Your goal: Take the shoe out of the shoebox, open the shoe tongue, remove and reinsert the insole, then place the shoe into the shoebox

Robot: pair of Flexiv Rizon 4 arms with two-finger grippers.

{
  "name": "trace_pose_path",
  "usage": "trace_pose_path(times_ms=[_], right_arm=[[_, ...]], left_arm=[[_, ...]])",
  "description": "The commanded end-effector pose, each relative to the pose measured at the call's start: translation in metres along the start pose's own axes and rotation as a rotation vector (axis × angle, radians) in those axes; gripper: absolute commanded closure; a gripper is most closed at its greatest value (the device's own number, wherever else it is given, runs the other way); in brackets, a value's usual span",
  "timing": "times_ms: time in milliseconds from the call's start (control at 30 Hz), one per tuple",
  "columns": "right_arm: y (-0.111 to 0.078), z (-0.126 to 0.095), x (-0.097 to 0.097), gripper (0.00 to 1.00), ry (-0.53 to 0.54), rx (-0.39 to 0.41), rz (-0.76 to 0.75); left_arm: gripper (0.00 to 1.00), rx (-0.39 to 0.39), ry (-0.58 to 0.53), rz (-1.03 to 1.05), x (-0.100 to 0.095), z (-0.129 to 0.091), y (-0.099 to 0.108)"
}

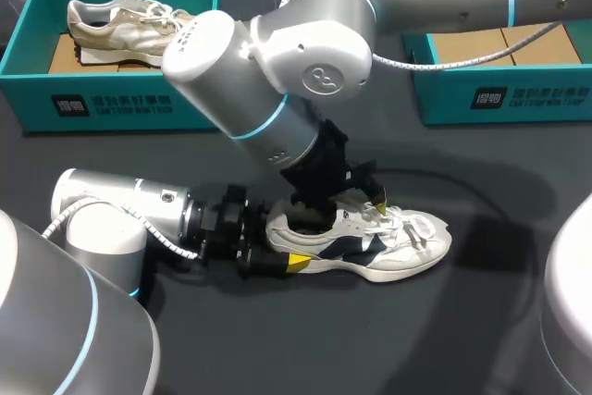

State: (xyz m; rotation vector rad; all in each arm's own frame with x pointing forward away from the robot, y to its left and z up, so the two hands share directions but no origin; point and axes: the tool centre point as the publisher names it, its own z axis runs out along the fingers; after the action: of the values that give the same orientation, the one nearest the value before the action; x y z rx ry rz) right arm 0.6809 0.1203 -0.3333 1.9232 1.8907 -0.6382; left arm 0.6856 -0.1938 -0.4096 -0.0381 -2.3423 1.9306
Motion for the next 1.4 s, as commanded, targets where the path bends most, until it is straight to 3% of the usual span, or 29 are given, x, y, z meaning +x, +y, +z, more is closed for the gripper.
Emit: trace_pose_path(times_ms=[33, 233, 500, 733, 1033, 1133, 1167, 1400], right_arm=[[-0.006, -0.002, -0.008, 0.44, 0.01, -0.008, 0.117], [-0.007, -0.004, -0.006, 0.56, 0.02, -0.003, 0.113], [-0.013, -0.008, -0.003, 0.63, 0.054, -0.002, 0.093], [-0.01, -0.003, -0.013, 1.0, 0.131, -0.003, 0.005], [-0.001, 0.008, -0.037, 1.0, 0.247, -0.036, -0.168], [0.002, 0.021, -0.054, 1.0, 0.393, -0.11, -0.285], [0.001, 0.026, -0.058, 1.0, 0.458, -0.086, -0.277], [0.001, 0.026, -0.058, 1.0, 0.458, -0.086, -0.277]], left_arm=[[1.0, 0.0, -0.001, 0.0, -0.002, 0.0, 0.002], [1.0, 0.0, -0.001, 0.0, -0.002, 0.0, 0.002], [1.0, 0.0, -0.001, 0.0, -0.002, 0.0, 0.002], [1.0, 0.0, -0.001, 0.0, -0.002, 0.0, 0.002], [1.0, 0.0, -0.001, 0.0, -0.002, 0.0, 0.002], [1.0, 0.0, -0.001, 0.0, -0.002, 0.0, 0.002], [1.0, 0.0, -0.001, 0.0, -0.002, 0.0, 0.002], [1.0, 0.0, -0.001, 0.0, -0.002, 0.0, 0.002]])
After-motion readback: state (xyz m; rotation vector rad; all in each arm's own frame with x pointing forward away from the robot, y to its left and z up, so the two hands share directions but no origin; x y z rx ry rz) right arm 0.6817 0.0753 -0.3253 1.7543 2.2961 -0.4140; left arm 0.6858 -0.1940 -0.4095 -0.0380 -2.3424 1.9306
